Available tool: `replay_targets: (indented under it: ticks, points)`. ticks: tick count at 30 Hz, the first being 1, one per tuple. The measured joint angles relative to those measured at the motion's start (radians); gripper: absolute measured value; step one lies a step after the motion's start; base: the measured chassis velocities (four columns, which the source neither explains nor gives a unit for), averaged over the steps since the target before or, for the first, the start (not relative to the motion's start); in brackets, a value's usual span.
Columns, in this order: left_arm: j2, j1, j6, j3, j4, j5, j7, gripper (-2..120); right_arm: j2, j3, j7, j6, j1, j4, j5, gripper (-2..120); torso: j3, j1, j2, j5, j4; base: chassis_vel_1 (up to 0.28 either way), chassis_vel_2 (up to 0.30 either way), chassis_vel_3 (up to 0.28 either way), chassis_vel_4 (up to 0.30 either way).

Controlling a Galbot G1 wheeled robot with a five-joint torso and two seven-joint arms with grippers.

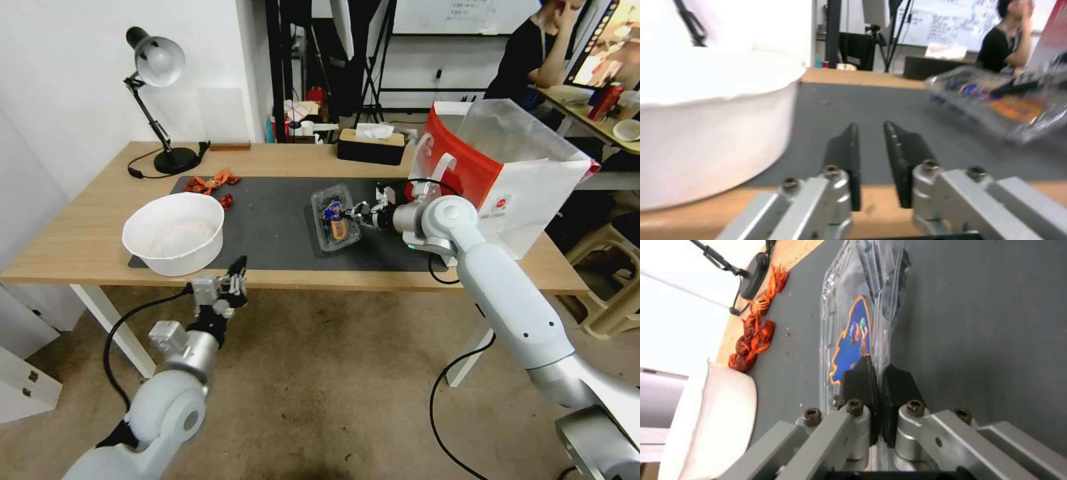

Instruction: Close the takeout container lid, then place the container into the takeout bag.

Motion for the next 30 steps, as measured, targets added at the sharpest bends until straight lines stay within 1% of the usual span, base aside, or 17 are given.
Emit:
replay_targets:
  ticks: [2, 3, 7, 11, 12, 13, 14, 15, 18, 19, 21, 22, 23, 25, 27, 28, 30]
  points:
    - [-0.015, 0.089, -0.032, -0.042, 0.009, 0.076, 0.0, 28, 0.005, 0.0, -0.009, 0.0, -0.001, -0.001, -0.006, 0, 0.0, 0.0, 0.0, -0.0001, 0.0001, 0.0, 0.0, 0.0, 0.0]
    - [-0.015, 0.089, -0.032, -0.042, 0.009, 0.076, 0.0, 28, 0.005, 0.0, -0.009, 0.0, -0.001, -0.001, -0.006, 0, 0.0, 0.0, 0.0, -0.0001, 0.0001, 0.0, 0.0, 0.0, 0.0]
    - [-0.051, 0.179, -0.068, -0.073, 0.025, 0.125, 0.007, 49, 0.011, 0.016, -0.021, 0.001, -0.009, 0.003, -0.013, 0, 0.0, 0.0, 0.0, 0.0001, 0.0004, 0.0, 0.0, 0.0, 0.0]
    - [-0.067, 0.19, -0.086, -0.078, 0.034, 0.149, 0.003, 55, 0.011, 0.028, -0.031, 0.001, -0.014, 0.015, -0.026, 0, 0.0, 0.0, 0.0, 0.0002, 0.0, 0.0, 0.0, 0.0, 0.0]
    - [-0.08, 0.198, -0.093, -0.079, 0.041, 0.166, 0.0, 64, 0.011, 0.051, -0.045, 0.003, -0.019, 0.044, -0.045, 0, 0.0, 0.0, 0.0, 0.0004, 0.0001, 0.0, 0.0, 0.0, 0.0]
    - [-0.086, 0.199, -0.098, -0.079, 0.045, 0.168, -0.001, 69, 0.01, 0.064, -0.053, 0.009, -0.02, 0.064, -0.053, 0, 0.0, 0.0, 0.0, 0.0003, 0.0001, 0.0, 0.0, 0.0, 0.0]
    - [-0.086, 0.199, -0.098, -0.079, 0.045, 0.168, -0.001, 69, 0.01, 0.064, -0.053, 0.009, -0.02, 0.064, -0.053, 0, 0.0, 0.0, 0.0, 0.0003, 0.0001, 0.0, 0.0, 0.0, 0.0]
    - [-0.094, 0.199, -0.103, -0.079, 0.049, 0.171, -0.001, 74, 0.006, 0.077, -0.062, 0.024, -0.021, 0.093, -0.062, 0, 0.0, 0.0, 0.0, 0.0003, 0.0, 0.0, 0.0, 0.0, 0.0]
    - [-0.114, 0.197, -0.108, -0.07, 0.058, 0.174, -0.001, 87, -0.024, 0.117, -0.093, 0.114, -0.022, 0.217, -0.137, 0, 0.0, 0.0, 0.0, 0.0002, 0.0001, 0.0, 0.0, 0.0, 0.0]
    - [-0.114, 0.197, -0.108, -0.07, 0.058, 0.174, -0.001, 87, -0.024, 0.117, -0.093, 0.114, -0.022, 0.217, -0.137, 0, 0.0, 0.0, 0.0, 0.0002, 0.0001, 0.0, 0.0, 0.0, 0.0]
    - [-0.12, 0.196, -0.109, -0.065, 0.059, 0.174, -0.003, 95, -0.044, 0.141, -0.085, 0.172, -0.018, 0.281, -0.18, 0, 0.0, 0.0, 0.0, 0.0002, 0.0, 0.0, 0.0, 0.0, 0.0]
    - [-0.123, 0.195, -0.109, -0.064, 0.059, 0.173, -0.004, 99, -0.065, 0.163, -0.057, 0.219, -0.009, 0.333, -0.209, 0, 0.0, 0.0, 0.0, 0.0004, 0.0002, 0.0, 0.0, 0.0, 0.0]
    - [-0.123, 0.195, -0.109, -0.064, 0.059, 0.173, -0.004, 99, -0.065, 0.163, -0.057, 0.219, -0.009, 0.333, -0.209, 0, 0.0, 0.0, 0.0, 0.0004, 0.0002, 0.0, 0.0, 0.0, 0.0]
    - [-0.127, 0.196, -0.111, -0.063, 0.059, 0.172, -0.005, 99, -0.1, 0.188, -0.032, 0.269, 0.003, 0.38, -0.256, 0, 0.0, 0.0, 0.0, -0.0001, 0.0003, 0.0, 0.0, 0.0, 0.0]
    - [-0.128, 0.197, -0.114, -0.062, 0.059, 0.171, -0.004, 100, -0.168, 0.217, -0.034, 0.319, 0.008, 0.406, -0.381, 0, 0.0, 0.0, 0.0, 0.0006, 0.0002, 0.0, 0.0, 0.0, 0.0]
    - [-0.128, 0.197, -0.114, -0.062, 0.059, 0.171, -0.004, 100, -0.168, 0.217, -0.034, 0.319, 0.008, 0.406, -0.381, 0, 0.0, 0.0, 0.0, 0.0006, 0.0002, 0.0, 0.0, 0.0, 0.0]
    - [-0.13, 0.197, -0.115, -0.058, 0.061, 0.17, -0.004, 100, -0.232, 0.238, -0.044, 0.341, 0.006, 0.408, -0.508, 0, 0.0, 0.0, 0.0, 0.0006, -0.0001, 0.0, 0.0, 0.0, 0.0]
